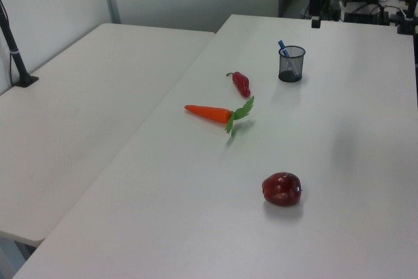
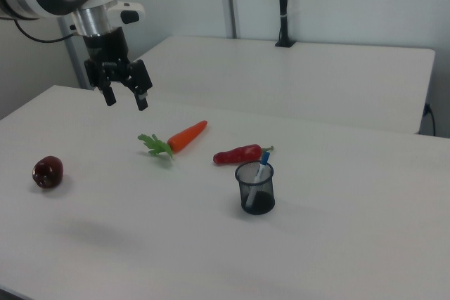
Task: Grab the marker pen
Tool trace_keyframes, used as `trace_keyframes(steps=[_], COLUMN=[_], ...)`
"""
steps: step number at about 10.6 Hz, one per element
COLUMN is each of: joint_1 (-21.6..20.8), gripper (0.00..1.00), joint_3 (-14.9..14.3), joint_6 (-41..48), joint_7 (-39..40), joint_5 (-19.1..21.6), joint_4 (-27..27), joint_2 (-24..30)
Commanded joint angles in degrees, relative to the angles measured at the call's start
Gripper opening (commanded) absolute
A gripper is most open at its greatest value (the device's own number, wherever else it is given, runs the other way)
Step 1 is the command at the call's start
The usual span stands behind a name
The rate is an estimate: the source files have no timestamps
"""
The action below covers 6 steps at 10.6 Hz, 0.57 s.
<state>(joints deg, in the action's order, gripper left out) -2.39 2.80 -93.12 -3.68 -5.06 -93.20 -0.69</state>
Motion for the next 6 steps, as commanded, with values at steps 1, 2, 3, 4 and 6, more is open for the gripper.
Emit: trace_keyframes(steps=[1,2,3,4,6], joint_1=[0.0,0.1,0.4,0.5,1.1], gripper=[1.0,1.0,1.0,1.0,1.0], joint_3=[-0.5,-0.5,-0.5,-0.5,-0.9], joint_6=[0.8,0.8,0.8,0.8,0.4], joint_7=[1.5,1.5,1.5,1.5,1.5], joint_5=[0.9,0.9,0.9,0.9,0.8], joint_4=[-0.2,-0.2,-0.2,-0.2,-0.1], joint_2=[1.0,1.0,1.0,1.0,1.0])
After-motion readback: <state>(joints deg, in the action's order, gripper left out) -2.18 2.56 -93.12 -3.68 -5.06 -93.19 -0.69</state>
